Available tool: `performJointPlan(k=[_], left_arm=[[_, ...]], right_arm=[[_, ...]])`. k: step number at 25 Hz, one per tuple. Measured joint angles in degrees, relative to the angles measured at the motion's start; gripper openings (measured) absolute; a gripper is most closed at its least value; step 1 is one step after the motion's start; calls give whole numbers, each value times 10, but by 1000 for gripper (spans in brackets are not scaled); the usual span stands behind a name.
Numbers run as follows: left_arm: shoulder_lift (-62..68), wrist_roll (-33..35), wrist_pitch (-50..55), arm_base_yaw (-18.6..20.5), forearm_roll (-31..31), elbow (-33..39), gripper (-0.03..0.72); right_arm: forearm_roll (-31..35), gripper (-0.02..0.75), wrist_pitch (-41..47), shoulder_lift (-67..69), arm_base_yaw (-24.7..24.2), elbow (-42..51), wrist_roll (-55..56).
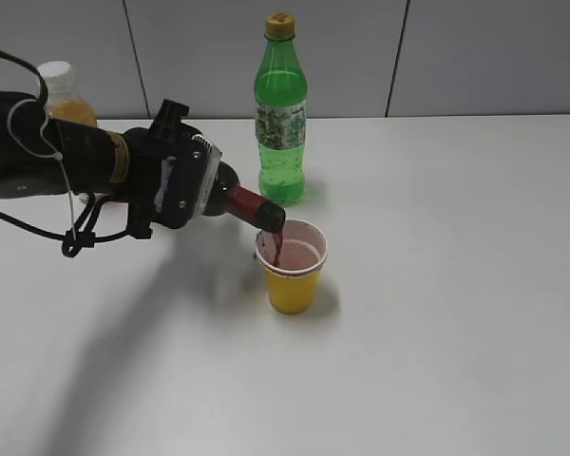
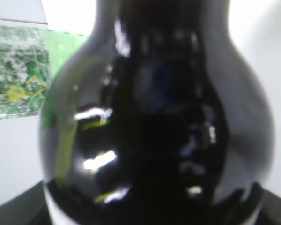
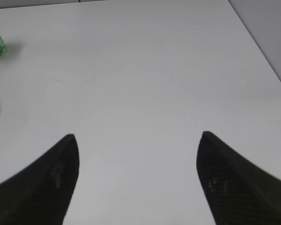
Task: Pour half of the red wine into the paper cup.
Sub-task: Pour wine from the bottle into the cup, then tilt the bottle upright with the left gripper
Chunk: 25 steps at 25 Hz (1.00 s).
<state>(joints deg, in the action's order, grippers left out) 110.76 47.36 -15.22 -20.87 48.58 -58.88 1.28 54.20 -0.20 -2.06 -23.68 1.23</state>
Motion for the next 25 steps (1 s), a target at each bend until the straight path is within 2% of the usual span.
performJointPlan(k=[9, 25], left_arm=[[-12, 44, 14, -2, 0, 0, 544], [-12, 58, 20, -12, -26, -1, 544]], right_arm=[[0, 589, 0, 0, 0, 0, 0], [0, 589, 0, 0, 0, 0, 0]])
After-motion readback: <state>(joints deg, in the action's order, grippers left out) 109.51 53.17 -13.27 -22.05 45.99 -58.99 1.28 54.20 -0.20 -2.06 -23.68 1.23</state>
